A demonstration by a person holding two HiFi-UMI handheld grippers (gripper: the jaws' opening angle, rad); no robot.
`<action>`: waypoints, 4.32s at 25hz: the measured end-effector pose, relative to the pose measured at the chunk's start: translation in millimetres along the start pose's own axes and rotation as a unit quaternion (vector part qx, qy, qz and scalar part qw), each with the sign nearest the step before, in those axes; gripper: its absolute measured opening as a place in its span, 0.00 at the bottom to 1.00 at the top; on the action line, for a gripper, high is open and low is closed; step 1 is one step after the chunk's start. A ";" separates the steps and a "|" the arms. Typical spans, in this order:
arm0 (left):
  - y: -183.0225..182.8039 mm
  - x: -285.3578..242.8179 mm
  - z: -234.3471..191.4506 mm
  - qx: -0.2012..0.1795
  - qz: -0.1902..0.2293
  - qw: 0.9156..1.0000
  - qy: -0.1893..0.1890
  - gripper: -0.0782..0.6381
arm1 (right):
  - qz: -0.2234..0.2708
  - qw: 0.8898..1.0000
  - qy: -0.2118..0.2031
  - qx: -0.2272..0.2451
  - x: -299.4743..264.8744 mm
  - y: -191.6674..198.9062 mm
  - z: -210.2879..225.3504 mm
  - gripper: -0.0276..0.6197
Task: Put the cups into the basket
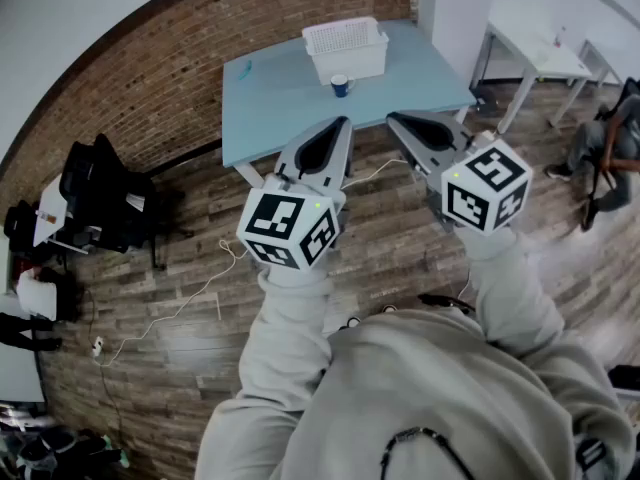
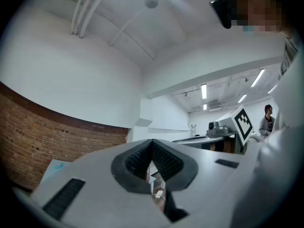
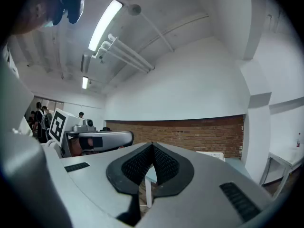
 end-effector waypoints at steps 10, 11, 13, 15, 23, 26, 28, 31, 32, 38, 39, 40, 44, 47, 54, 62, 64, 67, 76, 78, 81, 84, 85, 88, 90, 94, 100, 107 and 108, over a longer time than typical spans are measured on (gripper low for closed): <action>-2.2 1.6 -0.3 -0.017 -0.010 1.000 -0.003 0.10 | -0.001 1.000 -0.003 0.001 -0.9 1.0 0.0 0.05; -1.5 1.2 -0.1 -0.021 -0.013 1.000 -0.004 0.10 | -0.002 1.000 -0.004 -0.002 -0.4 2.2 1.9 0.05; 0.8 1.2 -0.6 -0.029 -0.019 0.999 -0.006 0.10 | -0.004 1.000 -0.009 -0.007 -0.8 5.4 5.3 0.05; 3.8 0.9 -2.3 -0.030 -0.023 0.999 -0.006 0.10 | -0.007 1.000 -0.012 -0.012 -2.1 9.1 10.1 0.05; 16.3 -17.1 -15.2 -0.017 -0.027 0.999 -0.010 0.10 | -0.013 0.999 -0.010 -0.029 -9.0 17.6 39.3 0.05; 23.0 -29.4 -18.9 -0.015 -0.027 0.999 -0.011 0.10 | -0.016 0.999 -0.014 -0.028 -10.8 23.2 51.3 0.06; 26.7 -35.8 -19.8 -0.015 -0.028 0.999 -0.010 0.10 | -0.016 0.999 -0.013 -0.030 -11.2 26.3 59.8 0.05; 30.5 -42.3 -24.8 -0.016 -0.034 0.999 -0.014 0.10 | -0.020 0.999 -0.012 -0.038 -16.8 29.3 71.6 0.06; 30.9 -44.8 -28.9 -0.014 -0.035 0.999 -0.017 0.10 | -0.023 0.999 -0.013 -0.039 -20.1 29.7 75.3 0.06; 39.9 -62.4 -65.2 -0.009 -0.030 0.999 -0.031 0.10 | -0.023 0.999 -0.024 -0.043 -53.4 36.1 97.5 0.05; 43.7 -66.2 -73.0 -0.007 -0.031 0.999 -0.031 0.10 | -0.025 0.998 -0.026 -0.043 -61.6 39.9 100.7 0.05; 47.5 -70.8 -81.8 -0.006 -0.031 0.999 -0.031 0.10 | -0.029 0.998 -0.028 -0.042 -70.7 44.0 104.2 0.06; 60.9 -96.1 -128.3 -0.001 -0.027 0.999 -0.026 0.10 | -0.040 0.998 -0.026 -0.041 -115.8 57.2 124.2 0.05; 70.3 -121.0 -174.4 0.007 -0.025 0.999 -0.020 0.10 | -0.051 0.998 -0.023 -0.042 -162.3 61.7 144.2 0.05; 59.1 -167.4 -306.4 0.008 -0.028 0.999 -0.020 0.10 | -0.066 0.997 -0.015 -0.049 -298.9 53.7 191.4 0.05; 66.7 -218.8 -441.7 0.020 -0.029 0.999 -0.022 0.10 | -0.074 0.996 -0.006 -0.044 -409.9 45.4 241.9 0.05; 76.2 -233.3 -457.2 0.026 -0.036 0.999 -0.016 0.10 | -0.086 0.995 -0.013 -0.044 -427.2 51.8 254.3 0.05; 80.4 -259.2 -483.0 0.025 -0.039 0.999 -0.011 0.10 | -0.081 0.996 -0.011 -0.041 -458.0 47.2 279.5 0.05; 86.8 -345.3 -569.6 0.011 -0.043 0.999 -0.024 0.10 | -0.063 0.997 -0.016 -0.036 -559.6 35.0 370.8 0.05; 86.7 -366.0 -585.4 0.011 -0.041 0.999 -0.030 0.10 | -0.067 0.997 -0.028 -0.034 -576.0 31.6 390.7 0.05; 95.8 -393.5 -606.5 0.014 -0.055 0.998 -0.038 0.10 | -0.065 0.996 -0.039 -0.052 -598.4 33.9 415.4 0.05; 106.4 -407.5 -624.5 0.020 -0.070 0.996 -0.046 0.10 | -0.063 0.995 -0.045 -0.060 -624.4 37.8 429.1 0.05; 107.7 -407.4 -630.7 0.022 -0.071 0.996 -0.050 0.10 | -0.063 0.995 -0.047 -0.061 -634.0 39.2 429.8 0.05; 108.0 -403.8 -648.6 0.028 -0.069 0.995 -0.059 0.10 | -0.071 0.994 -0.051 -0.062 -655.4 46.1 425.4 0.05; 110.0 -404.9 -659.2 0.033 -0.071 0.995 -0.059 0.10 | -0.078 0.994 -0.048 -0.062 -665.3 50.0 424.1 0.05; 110.6 -410.4 -671.4 0.042 -0.067 0.995 -0.053 0.10 | -0.083 0.994 -0.045 -0.057 -674.8 48.8 425.3 0.06; 106.1 -415.7 -676.1 0.039 -0.057 0.997 -0.045 0.10 | -0.075 0.995 -0.031 -0.060 -675.9 43.0 430.5 0.06; 118.2 -417.0 -673.7 0.053 -0.069 0.995 -0.040 0.10 | -0.090 0.993 -0.038 -0.059 -675.0 50.8 428.1 0.05; 124.8 -414.7 -672.9 0.057 -0.074 0.995 -0.042 0.10 | -0.094 0.993 -0.040 -0.058 -674.9 55.3 426.4 0.06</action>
Point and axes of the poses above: the fingertips, and each gripper's own axes: x backward along the fingers, z to its right, y out of its underside, the point moved 5 cm from there along x, backward along the fingers, and after that the axes turned 11 degrees about y, right-handed, at the moved point
